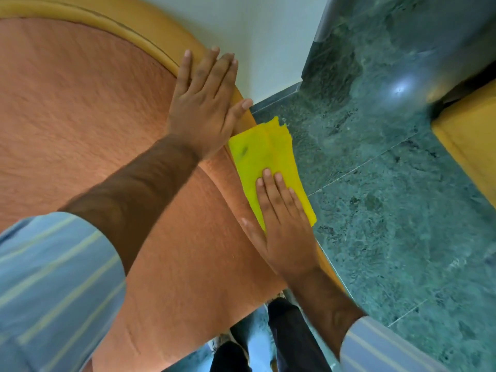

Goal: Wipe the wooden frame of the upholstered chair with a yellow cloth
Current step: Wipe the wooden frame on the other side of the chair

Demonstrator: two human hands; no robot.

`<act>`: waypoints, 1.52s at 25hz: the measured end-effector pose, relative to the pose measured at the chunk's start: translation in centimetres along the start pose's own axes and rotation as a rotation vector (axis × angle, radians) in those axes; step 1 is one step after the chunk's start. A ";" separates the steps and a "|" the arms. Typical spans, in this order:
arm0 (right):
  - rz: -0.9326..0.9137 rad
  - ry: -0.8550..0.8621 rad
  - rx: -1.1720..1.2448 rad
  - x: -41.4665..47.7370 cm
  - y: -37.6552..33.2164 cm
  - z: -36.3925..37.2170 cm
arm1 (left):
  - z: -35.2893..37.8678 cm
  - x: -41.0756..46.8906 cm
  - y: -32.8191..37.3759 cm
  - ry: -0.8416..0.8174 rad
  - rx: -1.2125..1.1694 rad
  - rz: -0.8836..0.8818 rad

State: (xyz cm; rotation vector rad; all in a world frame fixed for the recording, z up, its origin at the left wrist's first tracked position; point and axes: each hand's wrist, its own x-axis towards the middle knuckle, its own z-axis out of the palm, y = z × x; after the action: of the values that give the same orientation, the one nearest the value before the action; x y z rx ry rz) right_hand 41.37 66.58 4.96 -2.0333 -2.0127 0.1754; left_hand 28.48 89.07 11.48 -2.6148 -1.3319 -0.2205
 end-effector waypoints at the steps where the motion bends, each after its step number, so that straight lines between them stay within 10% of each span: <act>1: -0.033 -0.004 -0.010 -1.7 1.1 -0.2 | 0.1 0.1 0.0 0.006 -0.011 0.003; 6: -0.075 -0.089 -0.017 -14.1 4.5 -2.8 | -0.7 0.1 0.2 -0.048 -0.020 -0.002; 25: 0.118 -0.056 0.047 -0.9 -0.1 -1.2 | -1.2 0.4 0.0 -0.097 -0.043 0.017; 32: 0.037 -0.185 -0.063 -15.0 3.9 -4.5 | -1.7 0.4 -0.2 -0.117 -0.071 0.022; 38: 0.054 -0.104 0.073 0.0 0.6 -2.0 | -0.9 0.4 0.0 -0.082 -0.050 0.024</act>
State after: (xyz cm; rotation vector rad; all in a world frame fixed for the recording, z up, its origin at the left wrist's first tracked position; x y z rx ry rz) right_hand 42.49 66.37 6.70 -2.0738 -1.9810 0.3678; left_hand 28.69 89.21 12.47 -2.7073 -1.3365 -0.1471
